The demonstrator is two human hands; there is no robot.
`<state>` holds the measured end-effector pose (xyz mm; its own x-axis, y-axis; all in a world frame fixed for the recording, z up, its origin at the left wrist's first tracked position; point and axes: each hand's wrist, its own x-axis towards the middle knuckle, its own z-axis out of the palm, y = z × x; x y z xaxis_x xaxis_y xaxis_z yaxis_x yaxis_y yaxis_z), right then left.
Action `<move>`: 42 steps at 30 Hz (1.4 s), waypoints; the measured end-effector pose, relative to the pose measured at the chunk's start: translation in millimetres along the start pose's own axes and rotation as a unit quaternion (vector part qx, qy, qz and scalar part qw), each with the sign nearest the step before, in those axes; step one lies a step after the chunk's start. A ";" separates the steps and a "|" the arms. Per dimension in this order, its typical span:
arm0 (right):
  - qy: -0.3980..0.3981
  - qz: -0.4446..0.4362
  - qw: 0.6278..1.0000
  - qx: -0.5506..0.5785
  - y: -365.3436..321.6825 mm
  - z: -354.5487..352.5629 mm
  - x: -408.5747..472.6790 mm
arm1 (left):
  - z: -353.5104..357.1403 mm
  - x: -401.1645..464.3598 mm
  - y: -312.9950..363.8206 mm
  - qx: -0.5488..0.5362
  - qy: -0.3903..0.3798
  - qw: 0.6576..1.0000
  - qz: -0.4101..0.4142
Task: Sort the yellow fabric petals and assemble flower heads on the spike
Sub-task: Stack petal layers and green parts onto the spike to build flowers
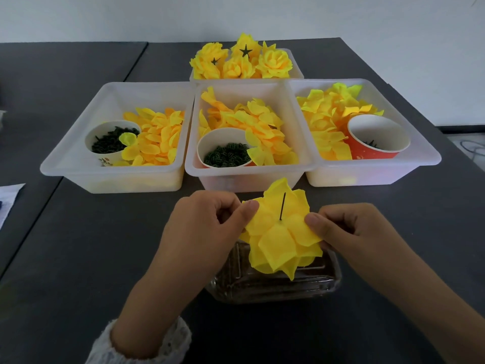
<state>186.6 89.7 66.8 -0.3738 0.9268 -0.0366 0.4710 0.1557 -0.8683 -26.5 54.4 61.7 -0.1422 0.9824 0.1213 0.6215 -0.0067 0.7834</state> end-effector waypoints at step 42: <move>-0.081 0.023 0.849 -0.522 96.3 -146.9 203.7 | 34.3 -41.9 14.8 0.396 -0.038 0.889 0.227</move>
<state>273.2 343.7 48.4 -0.4007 0.8942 -0.1998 0.9080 0.4167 0.0437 15.1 19.5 47.3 0.2961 0.9217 0.2508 0.9531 -0.3023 -0.0142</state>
